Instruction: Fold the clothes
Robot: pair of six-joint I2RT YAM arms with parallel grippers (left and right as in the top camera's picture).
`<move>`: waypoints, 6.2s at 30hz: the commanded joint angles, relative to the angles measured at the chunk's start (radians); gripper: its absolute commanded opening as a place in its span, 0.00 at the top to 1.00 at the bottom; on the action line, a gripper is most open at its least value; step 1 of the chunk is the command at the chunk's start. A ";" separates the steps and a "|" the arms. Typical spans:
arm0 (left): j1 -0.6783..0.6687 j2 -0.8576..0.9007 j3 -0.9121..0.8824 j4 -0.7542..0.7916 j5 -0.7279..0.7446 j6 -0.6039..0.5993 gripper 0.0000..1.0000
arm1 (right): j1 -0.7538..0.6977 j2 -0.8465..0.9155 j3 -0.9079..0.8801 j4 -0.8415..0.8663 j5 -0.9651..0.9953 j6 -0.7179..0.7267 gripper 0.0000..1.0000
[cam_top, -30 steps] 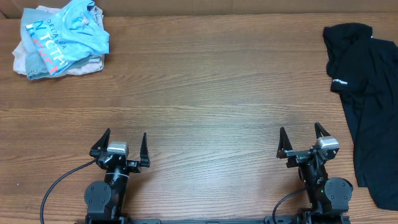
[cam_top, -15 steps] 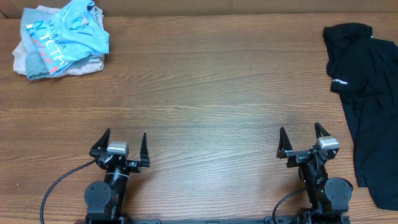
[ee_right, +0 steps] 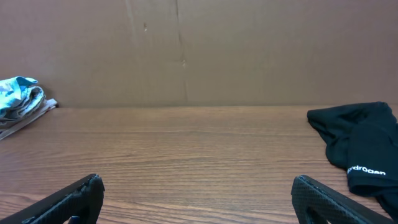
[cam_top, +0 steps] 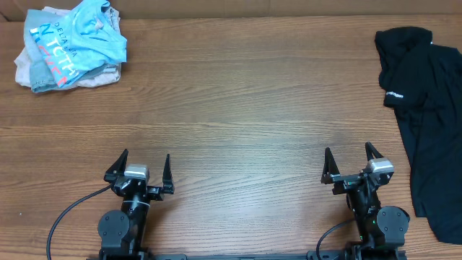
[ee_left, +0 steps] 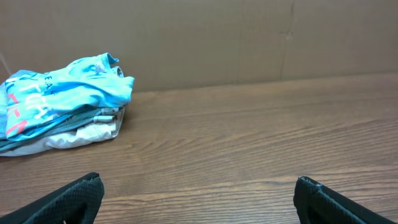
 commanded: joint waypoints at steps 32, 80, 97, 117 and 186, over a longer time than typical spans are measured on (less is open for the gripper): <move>0.005 -0.010 -0.003 -0.003 -0.010 -0.009 0.01 | 0.006 -0.010 -0.010 0.122 -0.148 0.070 0.00; 0.005 -0.010 -0.003 -0.003 -0.010 -0.009 0.00 | -0.068 1.429 1.212 -0.217 0.403 -0.116 0.00; 0.005 -0.010 -0.003 -0.003 -0.010 -0.009 0.00 | -0.233 1.897 1.316 -0.258 0.400 -0.105 0.00; 0.005 -0.010 -0.003 -0.003 -0.010 -0.009 0.00 | -0.240 2.105 1.316 -0.249 0.648 -0.191 0.00; 0.005 -0.010 -0.003 -0.003 -0.010 -0.009 0.00 | 0.600 1.580 1.488 -0.418 0.408 0.188 0.00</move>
